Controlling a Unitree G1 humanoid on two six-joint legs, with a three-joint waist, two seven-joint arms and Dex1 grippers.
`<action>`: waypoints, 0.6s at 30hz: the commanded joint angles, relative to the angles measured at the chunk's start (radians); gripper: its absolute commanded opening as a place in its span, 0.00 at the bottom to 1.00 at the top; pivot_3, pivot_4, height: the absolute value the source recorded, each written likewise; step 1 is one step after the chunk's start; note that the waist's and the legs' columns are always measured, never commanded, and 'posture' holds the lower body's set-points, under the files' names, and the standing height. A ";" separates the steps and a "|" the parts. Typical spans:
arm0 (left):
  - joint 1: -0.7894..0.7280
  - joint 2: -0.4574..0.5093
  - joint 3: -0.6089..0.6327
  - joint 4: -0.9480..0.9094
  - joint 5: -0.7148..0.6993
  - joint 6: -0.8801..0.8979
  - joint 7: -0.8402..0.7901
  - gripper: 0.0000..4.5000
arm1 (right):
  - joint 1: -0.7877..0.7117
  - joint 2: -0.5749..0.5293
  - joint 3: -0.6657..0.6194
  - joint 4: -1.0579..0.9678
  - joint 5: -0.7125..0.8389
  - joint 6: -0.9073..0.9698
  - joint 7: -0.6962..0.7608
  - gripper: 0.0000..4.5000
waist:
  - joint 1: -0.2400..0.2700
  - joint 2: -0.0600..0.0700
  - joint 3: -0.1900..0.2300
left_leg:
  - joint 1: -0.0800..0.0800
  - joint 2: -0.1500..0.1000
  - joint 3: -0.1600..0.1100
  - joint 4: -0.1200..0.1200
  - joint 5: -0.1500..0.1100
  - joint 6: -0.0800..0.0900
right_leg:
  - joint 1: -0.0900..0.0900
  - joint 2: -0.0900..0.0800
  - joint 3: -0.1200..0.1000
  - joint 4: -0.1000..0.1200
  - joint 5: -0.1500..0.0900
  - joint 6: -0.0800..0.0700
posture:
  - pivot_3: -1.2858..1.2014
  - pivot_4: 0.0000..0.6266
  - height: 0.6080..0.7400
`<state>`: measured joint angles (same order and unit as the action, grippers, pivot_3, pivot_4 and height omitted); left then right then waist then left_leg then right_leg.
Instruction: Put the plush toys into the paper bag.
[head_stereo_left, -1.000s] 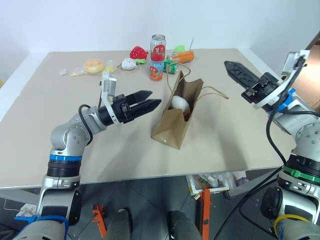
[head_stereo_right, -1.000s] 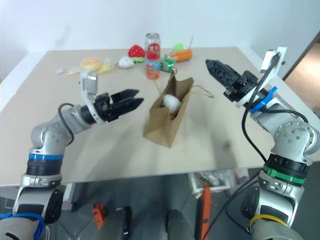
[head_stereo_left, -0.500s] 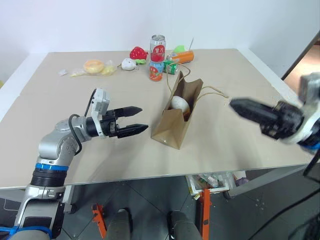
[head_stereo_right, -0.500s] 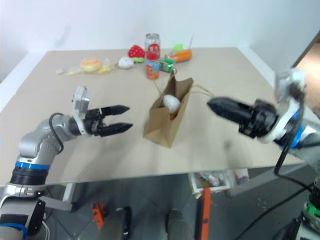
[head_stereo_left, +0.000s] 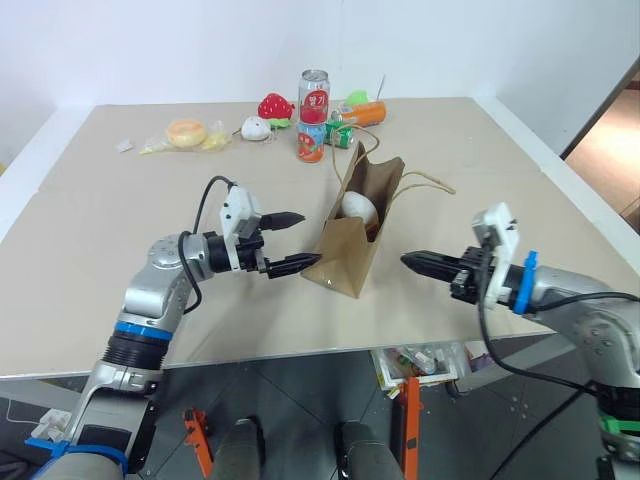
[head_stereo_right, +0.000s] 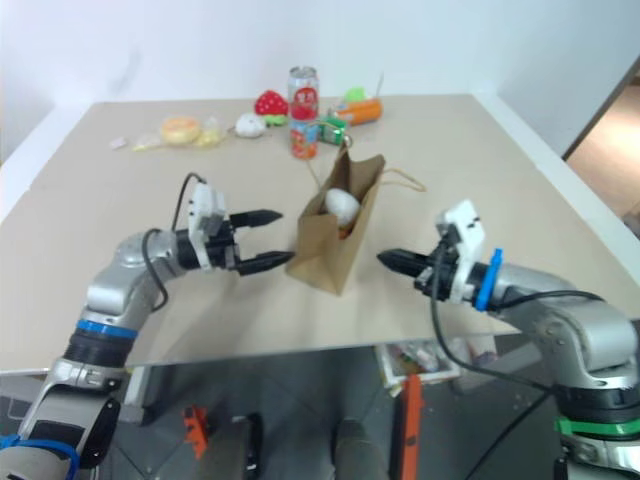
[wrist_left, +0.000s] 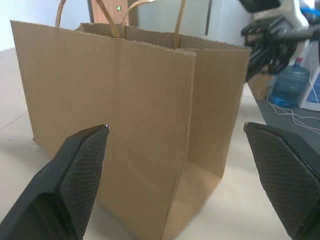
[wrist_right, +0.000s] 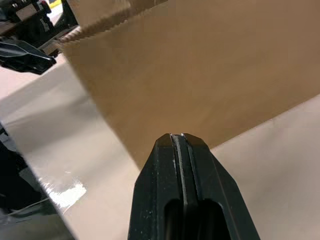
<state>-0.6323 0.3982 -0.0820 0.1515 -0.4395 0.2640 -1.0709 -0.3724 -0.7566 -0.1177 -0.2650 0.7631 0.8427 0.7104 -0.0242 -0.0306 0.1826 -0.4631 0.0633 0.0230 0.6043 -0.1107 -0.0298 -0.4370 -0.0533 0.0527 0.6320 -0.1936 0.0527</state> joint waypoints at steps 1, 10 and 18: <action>-0.036 -0.025 0.001 -0.016 -0.017 0.033 0.005 1.00 | -0.120 0.089 0.103 0.041 -0.084 -0.075 -0.007 0.04 | 0.001 0.000 0.000 | 0.000 0.000 0.000 0.000 0.000 0.000 | 0.000 0.000 0.000 0.000 0.000 0.000 | 0.52 0.24 1.00; -0.054 -0.030 -0.028 -0.040 0.008 0.065 -0.002 1.00 | -0.200 0.206 0.156 0.095 -0.122 -0.095 -0.015 0.04 | 0.001 0.000 0.000 | -0.001 0.000 -0.001 -0.001 0.000 0.000 | 0.000 0.001 0.000 0.000 -0.001 0.001 | 0.52 0.24 1.00; -0.098 -0.073 -0.057 -0.044 0.097 0.125 0.157 1.00 | -0.216 0.273 0.143 0.101 -0.141 -0.087 -0.037 0.04 | 0.001 0.000 0.000 | -0.001 0.000 -0.001 -0.001 0.000 0.000 | 0.000 0.001 0.000 0.000 0.000 0.001 | 0.52 0.24 1.00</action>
<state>-0.6967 0.3426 -0.1351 0.1462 -0.3682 0.3627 -0.9843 -0.5643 -0.4940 0.0418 -0.1409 0.6221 0.7621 0.6823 -0.0229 -0.0306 0.1825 -0.4640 0.0634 0.0222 0.6036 -0.1105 -0.0295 -0.4371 -0.0522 0.0531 0.6323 -0.1937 0.0542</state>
